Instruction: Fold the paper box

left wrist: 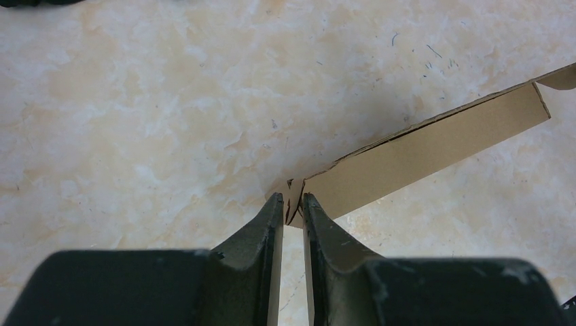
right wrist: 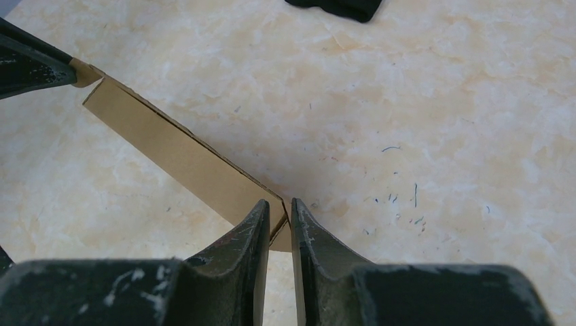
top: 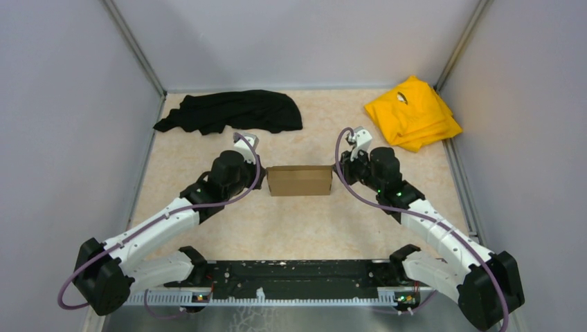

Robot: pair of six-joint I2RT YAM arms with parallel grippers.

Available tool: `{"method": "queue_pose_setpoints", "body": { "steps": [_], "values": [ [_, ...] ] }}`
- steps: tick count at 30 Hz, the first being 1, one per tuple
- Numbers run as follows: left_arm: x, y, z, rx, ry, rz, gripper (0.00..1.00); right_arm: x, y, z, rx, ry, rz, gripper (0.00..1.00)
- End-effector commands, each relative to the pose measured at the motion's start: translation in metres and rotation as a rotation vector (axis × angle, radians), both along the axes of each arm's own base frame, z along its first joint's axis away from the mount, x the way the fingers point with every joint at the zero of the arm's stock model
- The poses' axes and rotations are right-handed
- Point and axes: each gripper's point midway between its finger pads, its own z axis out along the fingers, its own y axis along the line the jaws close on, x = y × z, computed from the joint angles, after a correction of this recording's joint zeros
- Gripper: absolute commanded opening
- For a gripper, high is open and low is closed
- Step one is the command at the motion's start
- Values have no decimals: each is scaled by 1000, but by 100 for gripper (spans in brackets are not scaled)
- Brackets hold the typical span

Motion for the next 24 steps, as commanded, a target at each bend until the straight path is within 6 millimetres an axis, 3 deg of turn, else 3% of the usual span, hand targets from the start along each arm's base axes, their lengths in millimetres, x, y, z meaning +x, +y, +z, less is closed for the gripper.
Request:
{"method": "queue_pose_setpoints", "body": {
  "steps": [1,24],
  "values": [
    [3,-1,10,-6,-29,0,22,4,7,19,29,-52,20,18],
    [2,-1,12,-8,-32,0,21,6,5,8,-11,-23,-9,17]
  ]
}}
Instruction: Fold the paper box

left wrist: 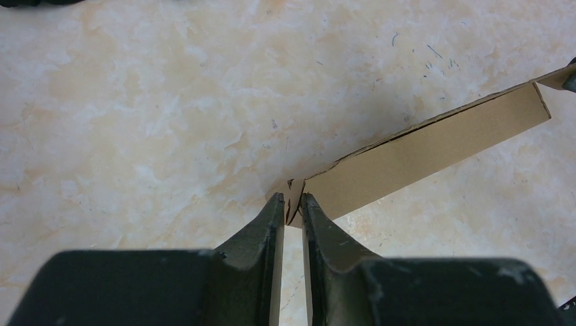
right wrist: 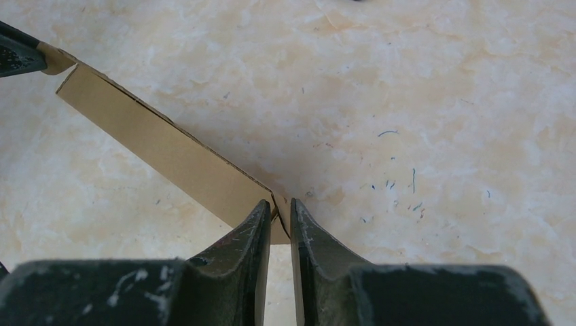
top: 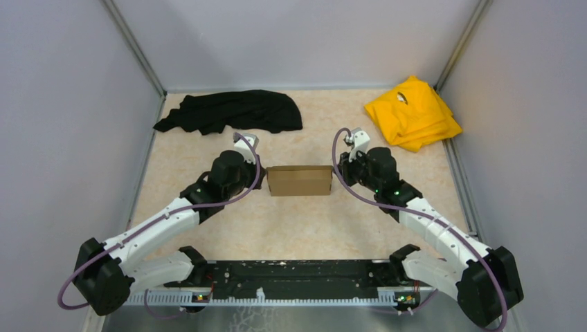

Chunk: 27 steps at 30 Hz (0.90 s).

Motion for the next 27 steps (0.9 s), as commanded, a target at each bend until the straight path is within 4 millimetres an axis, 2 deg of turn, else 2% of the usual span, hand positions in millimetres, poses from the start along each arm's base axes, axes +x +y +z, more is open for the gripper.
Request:
{"method": "queue_pose_setpoints", "body": {
  "steps": [1,27],
  "values": [
    [2,-1,12,-9,-33,-2,20,6,7,22,23,-62,7,17],
    [6,-4,15,-7,-35,-1,18,6,7,26,27,-72,11,12]
  ]
}}
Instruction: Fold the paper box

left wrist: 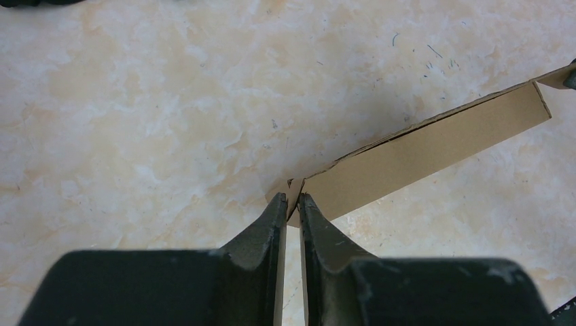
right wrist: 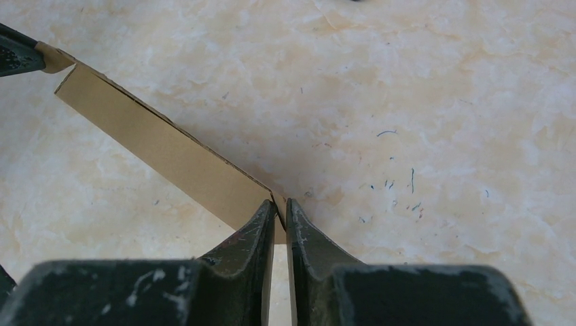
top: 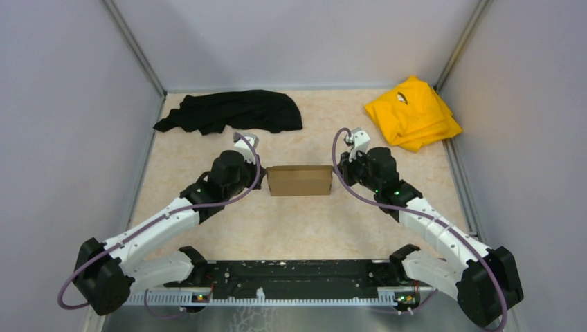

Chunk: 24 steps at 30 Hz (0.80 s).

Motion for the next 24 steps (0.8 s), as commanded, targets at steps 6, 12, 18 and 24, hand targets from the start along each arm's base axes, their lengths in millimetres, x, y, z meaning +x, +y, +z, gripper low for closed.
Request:
{"method": "queue_pose_setpoints", "body": {
  "steps": [6,12,18,24],
  "values": [
    [6,-6,15,-8,-32,-4,18,5,8,27,31,-70,19,7],
    [7,-7,16,-8,-30,-7,18,5,10,29,32,-71,24,4],
    [7,-8,19,-14,-33,-8,17,4,12,29,29,-68,29,2],
    [7,-10,18,-16,-24,-11,17,3,16,31,25,-68,33,1]
  ]
}}
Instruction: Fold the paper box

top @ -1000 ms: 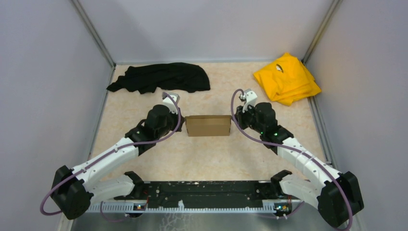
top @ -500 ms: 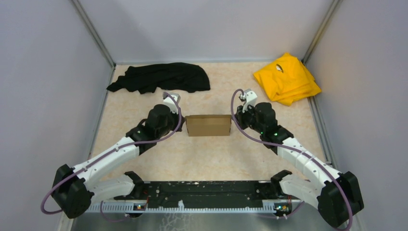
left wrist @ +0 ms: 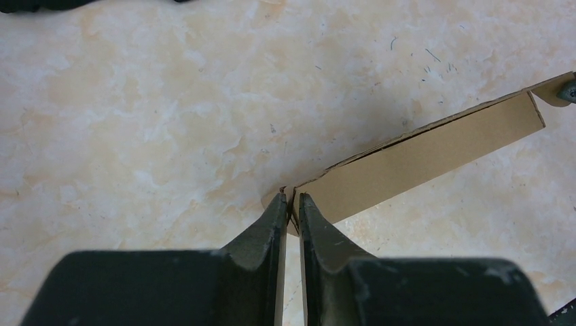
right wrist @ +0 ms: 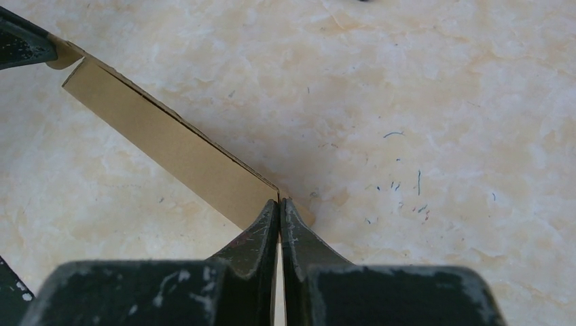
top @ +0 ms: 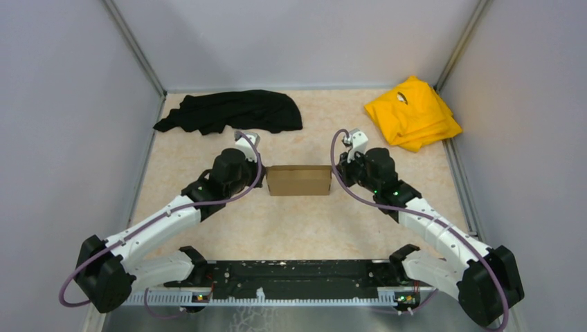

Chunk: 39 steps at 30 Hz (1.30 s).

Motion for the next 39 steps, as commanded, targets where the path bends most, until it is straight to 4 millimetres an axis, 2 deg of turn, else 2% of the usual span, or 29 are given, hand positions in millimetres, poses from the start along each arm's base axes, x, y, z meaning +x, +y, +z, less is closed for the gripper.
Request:
{"method": "queue_pose_setpoints", "body": {
  "steps": [1,39],
  "values": [
    [4,-7,16,-18,-24,-9,17,6,12,31,27,-67,18,1],
    [-3,-11,12,-36,20,-1,16,5,23,28,3,-6,-33,0]
  ]
}}
